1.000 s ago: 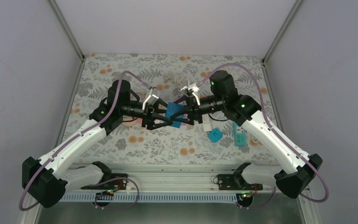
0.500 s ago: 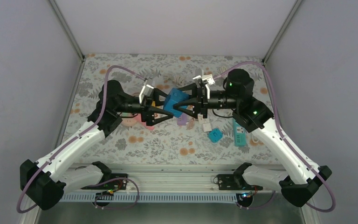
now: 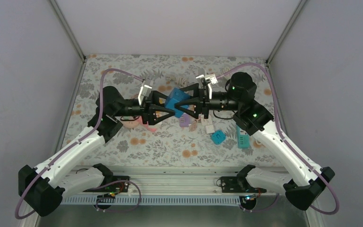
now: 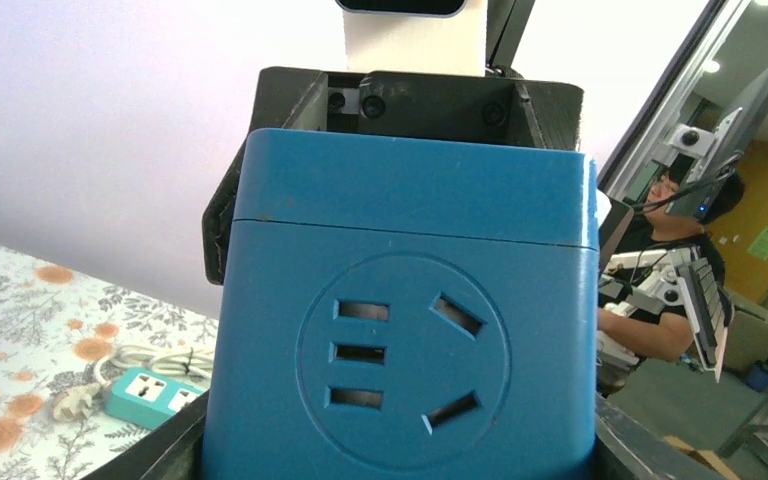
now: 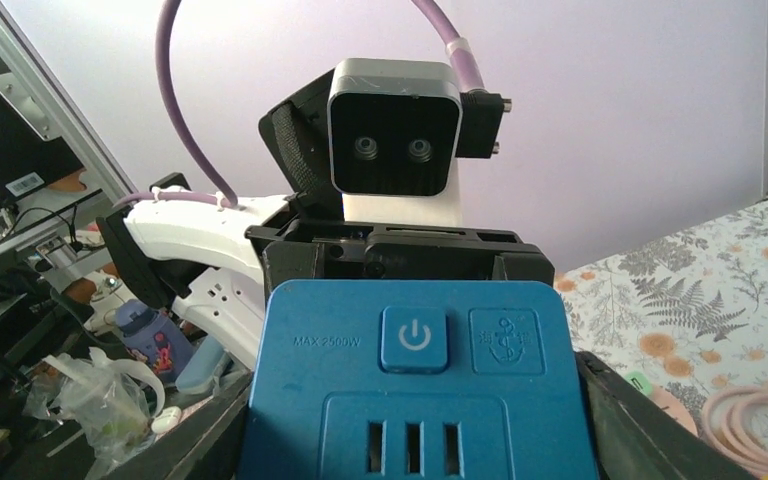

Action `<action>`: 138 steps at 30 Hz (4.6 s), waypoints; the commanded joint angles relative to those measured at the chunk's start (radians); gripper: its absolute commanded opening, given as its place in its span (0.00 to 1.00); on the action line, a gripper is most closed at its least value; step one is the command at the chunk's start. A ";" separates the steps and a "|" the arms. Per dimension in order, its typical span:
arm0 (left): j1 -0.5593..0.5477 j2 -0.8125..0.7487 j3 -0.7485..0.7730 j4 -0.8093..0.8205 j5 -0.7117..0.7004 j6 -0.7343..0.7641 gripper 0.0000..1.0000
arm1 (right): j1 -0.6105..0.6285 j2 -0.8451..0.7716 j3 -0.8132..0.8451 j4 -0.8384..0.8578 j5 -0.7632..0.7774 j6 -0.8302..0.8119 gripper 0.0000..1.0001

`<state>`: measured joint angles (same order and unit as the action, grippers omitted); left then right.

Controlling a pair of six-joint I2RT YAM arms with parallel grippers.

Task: Insert the plug
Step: Pick up the plug from the center of the board, then insert the plug into the socket.

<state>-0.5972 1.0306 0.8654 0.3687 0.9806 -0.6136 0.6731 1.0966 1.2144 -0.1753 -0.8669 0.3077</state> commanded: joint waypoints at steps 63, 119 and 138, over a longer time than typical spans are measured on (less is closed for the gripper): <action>0.004 -0.182 0.052 -0.746 -0.800 0.299 1.00 | -0.412 0.529 -0.005 -0.248 0.770 0.041 0.31; 0.004 -0.133 0.053 -0.756 -0.800 0.293 1.00 | -0.333 0.669 -0.103 -0.120 0.943 0.003 0.29; 0.004 -0.138 0.044 -0.763 -0.811 0.296 1.00 | -0.241 0.791 -0.215 -0.125 1.028 0.154 0.29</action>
<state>-0.5919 0.9024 0.9066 -0.3840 0.1833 -0.3252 0.4164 1.7706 1.0580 -0.1257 0.2050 0.3950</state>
